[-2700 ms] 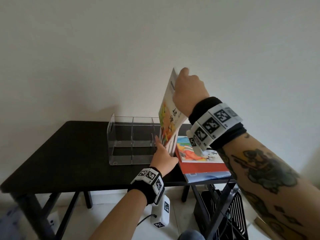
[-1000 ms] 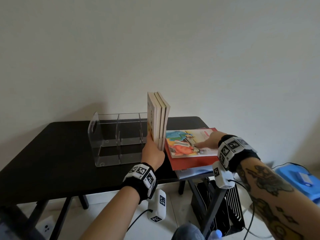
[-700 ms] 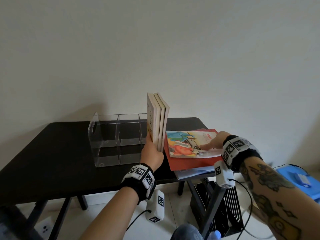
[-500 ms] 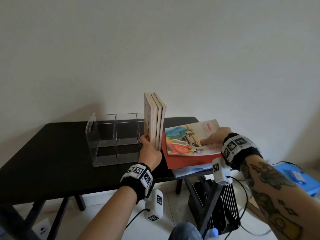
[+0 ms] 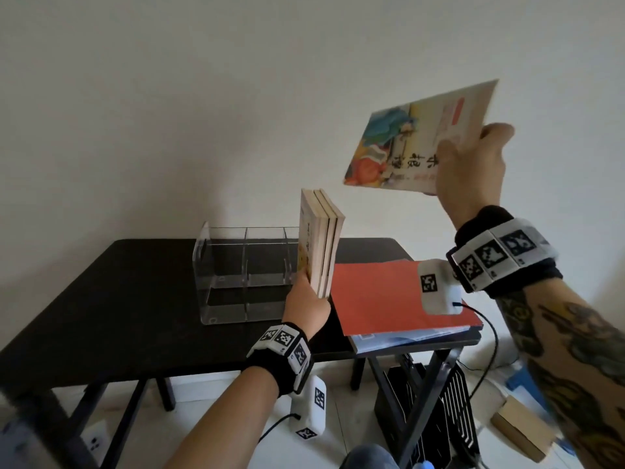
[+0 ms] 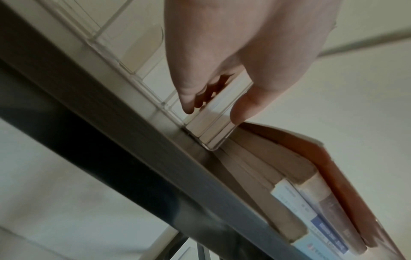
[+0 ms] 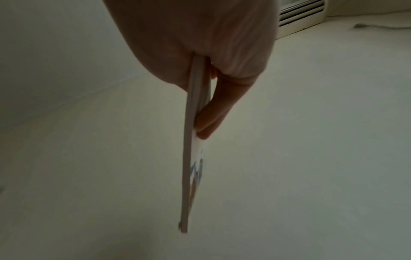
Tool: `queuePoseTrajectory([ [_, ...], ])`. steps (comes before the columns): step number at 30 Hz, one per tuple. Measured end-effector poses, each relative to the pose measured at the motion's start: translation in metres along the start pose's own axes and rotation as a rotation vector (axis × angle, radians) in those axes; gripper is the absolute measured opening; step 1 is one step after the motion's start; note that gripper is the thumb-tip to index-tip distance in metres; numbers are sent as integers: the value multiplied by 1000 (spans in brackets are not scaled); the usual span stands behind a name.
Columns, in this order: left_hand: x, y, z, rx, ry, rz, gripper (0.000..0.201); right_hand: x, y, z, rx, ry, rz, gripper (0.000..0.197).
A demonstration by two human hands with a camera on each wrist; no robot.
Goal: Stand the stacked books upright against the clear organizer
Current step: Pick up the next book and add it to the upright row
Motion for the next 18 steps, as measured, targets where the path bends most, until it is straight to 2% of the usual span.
queuePoseTrajectory([
  [3,0,-1,-3,-30,24,-9,71,11,17,-34,-86,-87,-52,18],
  [7,2,-2,-5,-57,26,-40,75,25,44,-54,-27,-153,-186,17],
  [12,2,-3,-7,-77,18,-72,78,44,69,-54,190,-240,-370,16],
  [16,4,-4,-9,-83,-33,-95,60,56,84,-52,410,-281,-448,19],
  [18,7,-5,-9,-72,-44,-103,58,60,91,-51,491,-298,-486,24],
])
Point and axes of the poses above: each hand's wrist, its own x-axis away from the middle knuckle, its own y-axis out of the palm, z = x × y, the point moved 2 cm from there along -x, towards the middle knuckle, and after that the axes turned 9 degrees about -x, right-handed, at the moved point
